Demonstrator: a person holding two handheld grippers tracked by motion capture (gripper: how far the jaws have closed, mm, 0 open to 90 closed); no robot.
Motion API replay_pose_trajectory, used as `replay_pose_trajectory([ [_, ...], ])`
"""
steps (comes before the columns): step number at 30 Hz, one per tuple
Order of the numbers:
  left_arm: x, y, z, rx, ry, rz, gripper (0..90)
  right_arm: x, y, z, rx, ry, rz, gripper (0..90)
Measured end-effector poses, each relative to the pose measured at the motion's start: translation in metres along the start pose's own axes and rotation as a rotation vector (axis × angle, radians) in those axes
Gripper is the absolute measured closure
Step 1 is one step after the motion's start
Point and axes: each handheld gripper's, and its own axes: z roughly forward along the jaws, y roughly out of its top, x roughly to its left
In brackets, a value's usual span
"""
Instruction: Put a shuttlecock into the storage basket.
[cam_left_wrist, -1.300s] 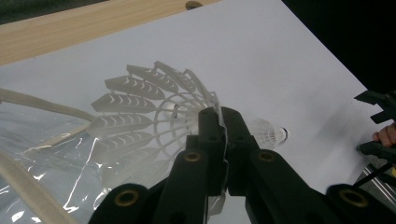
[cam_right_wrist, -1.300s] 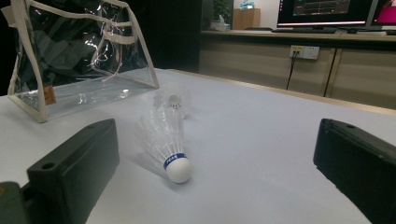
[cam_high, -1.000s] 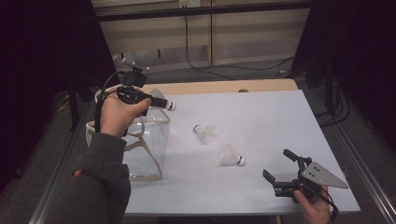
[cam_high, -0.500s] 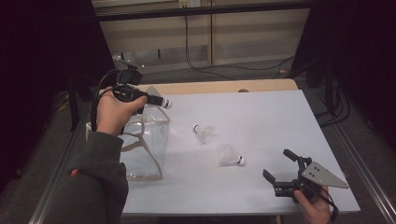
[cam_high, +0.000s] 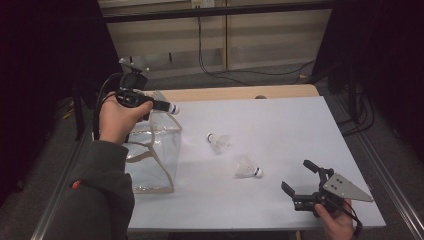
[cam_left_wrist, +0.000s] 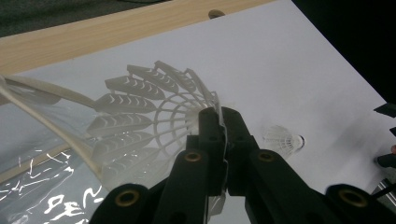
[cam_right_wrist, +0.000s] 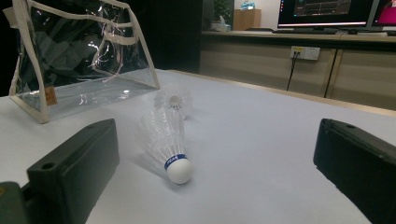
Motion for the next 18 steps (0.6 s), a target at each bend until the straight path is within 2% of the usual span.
replay_pose_trajectory([
  [18, 0.0057, 0.0004, -0.0050, -0.010, 0.016, -0.014, 88.8, 0.0001, 0.0002, -0.0001, -0.003, 0.002, 0.002, 0.3],
])
